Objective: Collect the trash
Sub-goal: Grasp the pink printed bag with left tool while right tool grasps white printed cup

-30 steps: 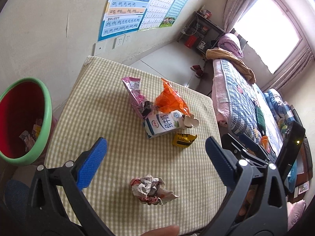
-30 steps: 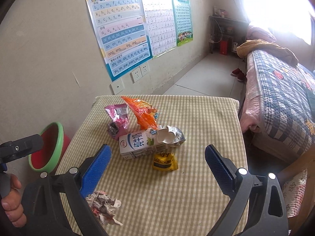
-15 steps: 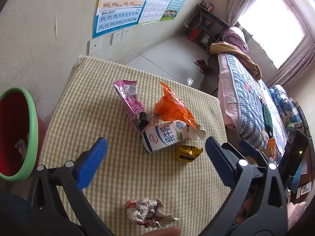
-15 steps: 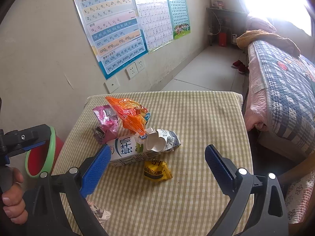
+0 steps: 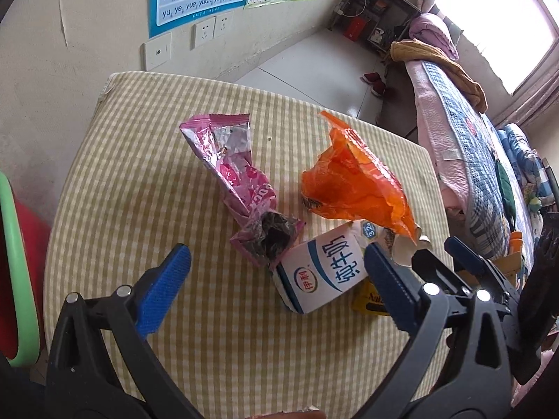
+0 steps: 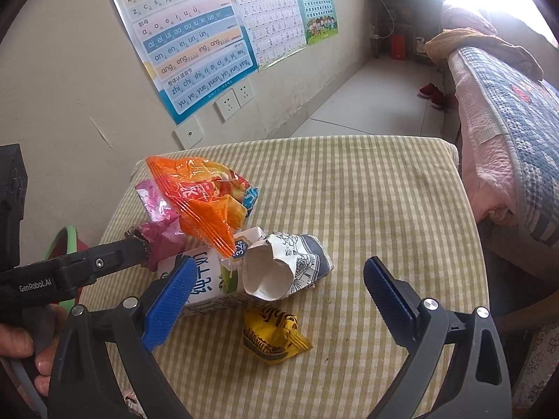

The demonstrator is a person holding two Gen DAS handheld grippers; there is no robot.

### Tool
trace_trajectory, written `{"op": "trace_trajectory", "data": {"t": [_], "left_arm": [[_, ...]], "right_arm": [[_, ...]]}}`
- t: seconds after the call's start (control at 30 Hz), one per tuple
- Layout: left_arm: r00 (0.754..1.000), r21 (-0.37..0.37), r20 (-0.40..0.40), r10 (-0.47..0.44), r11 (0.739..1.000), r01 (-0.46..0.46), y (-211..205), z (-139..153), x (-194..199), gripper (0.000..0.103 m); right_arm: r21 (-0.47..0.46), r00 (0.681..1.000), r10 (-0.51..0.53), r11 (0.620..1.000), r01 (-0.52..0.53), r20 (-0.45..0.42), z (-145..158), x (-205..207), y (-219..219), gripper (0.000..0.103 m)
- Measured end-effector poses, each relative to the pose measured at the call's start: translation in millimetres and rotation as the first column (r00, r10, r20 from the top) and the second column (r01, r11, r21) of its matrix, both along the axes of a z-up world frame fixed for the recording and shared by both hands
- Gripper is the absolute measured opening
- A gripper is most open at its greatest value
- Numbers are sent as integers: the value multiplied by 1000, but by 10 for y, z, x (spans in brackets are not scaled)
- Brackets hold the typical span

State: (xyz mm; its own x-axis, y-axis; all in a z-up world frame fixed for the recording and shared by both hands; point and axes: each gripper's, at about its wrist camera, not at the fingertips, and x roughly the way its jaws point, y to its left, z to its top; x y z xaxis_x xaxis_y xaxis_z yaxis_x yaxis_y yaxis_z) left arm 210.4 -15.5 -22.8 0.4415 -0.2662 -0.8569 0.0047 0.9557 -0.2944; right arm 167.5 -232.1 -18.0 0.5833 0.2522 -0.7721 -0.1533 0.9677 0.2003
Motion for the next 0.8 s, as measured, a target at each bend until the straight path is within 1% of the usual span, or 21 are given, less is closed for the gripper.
{"op": "trace_trajectory", "data": {"t": [0.1,0.2,0.27,0.3,0.37,0.4,0.43,0.47,0.5,0.57,0.67,0.8], "left_arm": [[1000,9,-5,-9,1000,9,-29,-86,54,94],[1000,8,-19,-9,1000,10,-34,-174,107,87],[1000,5,-27,-10,1000,10,-31,-221,140,78],[1000,3,-29,-9,1000,9,-28,-239,158,75],[1000,0,-30,-1,1000,1,-28,-265,180,66],[999,-4,-33,2,1000,-2,-19,-280,184,63],[999,-9,-36,5,1000,-5,-8,-292,190,56],[999,-14,-38,9,1000,-10,3,-300,188,50],[999,-16,-41,12,1000,-13,12,-305,188,47],[999,-19,-42,14,1000,-15,26,-307,181,35],[999,-37,-48,15,999,-17,54,-301,165,24],[999,-46,-38,24,999,-25,96,-241,125,19]], "right_arm": [[1,1000,1,1000,-1,-14,-85,64,20,93],[4,1000,2,1000,-2,-23,-151,116,40,93],[9,1000,1,1000,-1,-26,-186,147,38,93],[9,1000,0,1000,0,-24,-196,158,36,92],[15,1000,1,1000,0,-29,-219,178,34,86],[23,999,1,1000,0,-32,-229,185,31,80],[29,999,2,1000,-1,-36,-238,192,24,73],[33,999,3,999,-1,-40,-246,196,18,70],[36,999,4,999,-3,-44,-253,196,14,64],[40,999,3,999,-1,-48,-260,191,5,64],[49,999,-1,999,4,-49,-247,170,-21,63],[46,999,-6,999,8,-42,-199,116,-68,63]]}}
